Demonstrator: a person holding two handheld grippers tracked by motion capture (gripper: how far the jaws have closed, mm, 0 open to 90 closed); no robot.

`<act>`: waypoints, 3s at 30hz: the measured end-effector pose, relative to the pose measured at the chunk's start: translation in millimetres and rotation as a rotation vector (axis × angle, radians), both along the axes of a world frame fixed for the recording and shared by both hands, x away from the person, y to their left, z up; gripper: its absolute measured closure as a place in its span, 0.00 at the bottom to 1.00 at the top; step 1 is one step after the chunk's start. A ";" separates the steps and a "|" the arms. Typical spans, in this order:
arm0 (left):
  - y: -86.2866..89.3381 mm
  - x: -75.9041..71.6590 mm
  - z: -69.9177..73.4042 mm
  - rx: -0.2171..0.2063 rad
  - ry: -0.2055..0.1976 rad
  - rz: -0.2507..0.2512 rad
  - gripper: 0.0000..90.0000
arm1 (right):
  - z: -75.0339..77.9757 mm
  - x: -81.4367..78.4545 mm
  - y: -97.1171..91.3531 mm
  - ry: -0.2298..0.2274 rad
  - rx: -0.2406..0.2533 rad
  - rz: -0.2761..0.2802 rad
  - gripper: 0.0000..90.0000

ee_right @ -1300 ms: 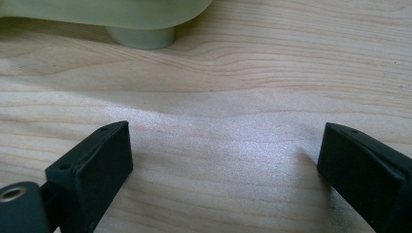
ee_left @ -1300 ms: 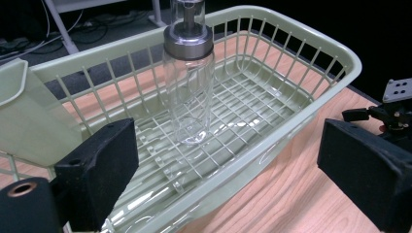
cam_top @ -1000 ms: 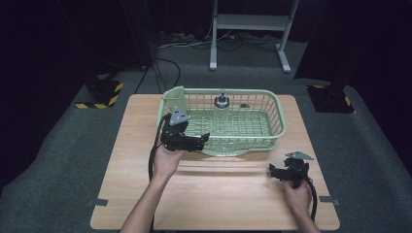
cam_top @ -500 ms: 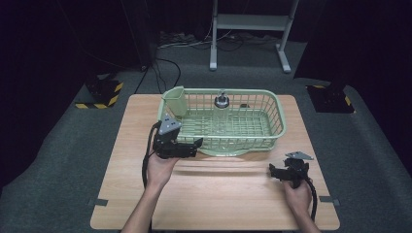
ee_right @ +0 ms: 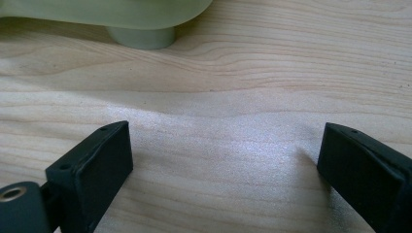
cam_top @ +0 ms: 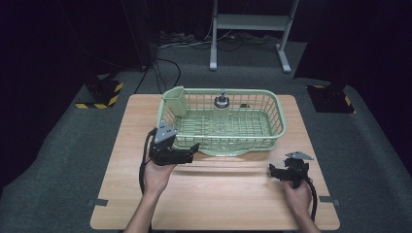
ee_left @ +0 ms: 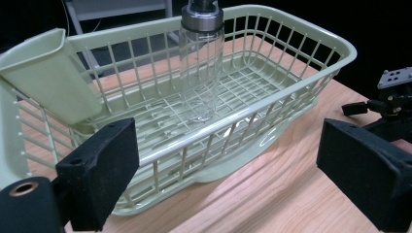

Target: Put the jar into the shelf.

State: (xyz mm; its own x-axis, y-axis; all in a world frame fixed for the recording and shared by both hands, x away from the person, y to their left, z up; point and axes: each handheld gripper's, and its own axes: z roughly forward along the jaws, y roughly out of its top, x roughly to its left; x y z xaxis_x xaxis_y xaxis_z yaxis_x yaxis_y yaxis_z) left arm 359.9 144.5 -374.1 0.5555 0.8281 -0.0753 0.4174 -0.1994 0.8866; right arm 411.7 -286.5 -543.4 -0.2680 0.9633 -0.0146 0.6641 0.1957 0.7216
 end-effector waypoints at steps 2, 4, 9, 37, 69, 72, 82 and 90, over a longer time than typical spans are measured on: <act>0.3 -0.7 -2.8 -0.002 0.004 0.001 0.09 | 0.0 0.0 0.0 0.000 0.000 0.000 0.06; 0.4 -0.9 -4.0 -0.002 0.006 0.003 0.09 | 0.0 0.0 0.0 0.000 0.000 0.000 0.06; 1.3 -2.2 -9.7 -0.011 0.012 0.006 0.10 | 0.0 -0.1 0.0 0.000 0.000 0.000 0.06; 3.0 -1.8 -45.2 -0.010 0.046 0.040 0.10 | 0.1 -0.3 0.2 0.000 0.000 -0.001 0.06; -2.4 14.1 -90.2 0.024 0.132 0.080 0.11 | 0.1 -0.3 0.2 0.000 0.000 -0.001 0.06; -3.4 15.8 -93.6 0.026 0.135 0.084 0.11 | 0.1 -0.3 0.2 0.000 0.000 -0.001 0.06; -8.5 24.1 -103.9 0.076 0.164 0.094 0.11 | 0.1 -0.3 0.2 0.000 0.000 -0.001 0.06; -17.8 33.5 -113.6 0.131 0.176 0.093 0.11 | 0.1 -0.3 0.2 0.000 0.000 -0.001 0.06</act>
State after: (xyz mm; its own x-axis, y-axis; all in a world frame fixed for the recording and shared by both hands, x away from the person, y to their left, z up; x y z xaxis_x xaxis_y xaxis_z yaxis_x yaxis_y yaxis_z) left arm 393.4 126.7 -487.7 0.4644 0.8841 -0.0524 0.5850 -0.2618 0.7676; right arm 411.4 -286.4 -543.4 -0.2671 0.9636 -0.0145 0.6640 0.1949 0.7219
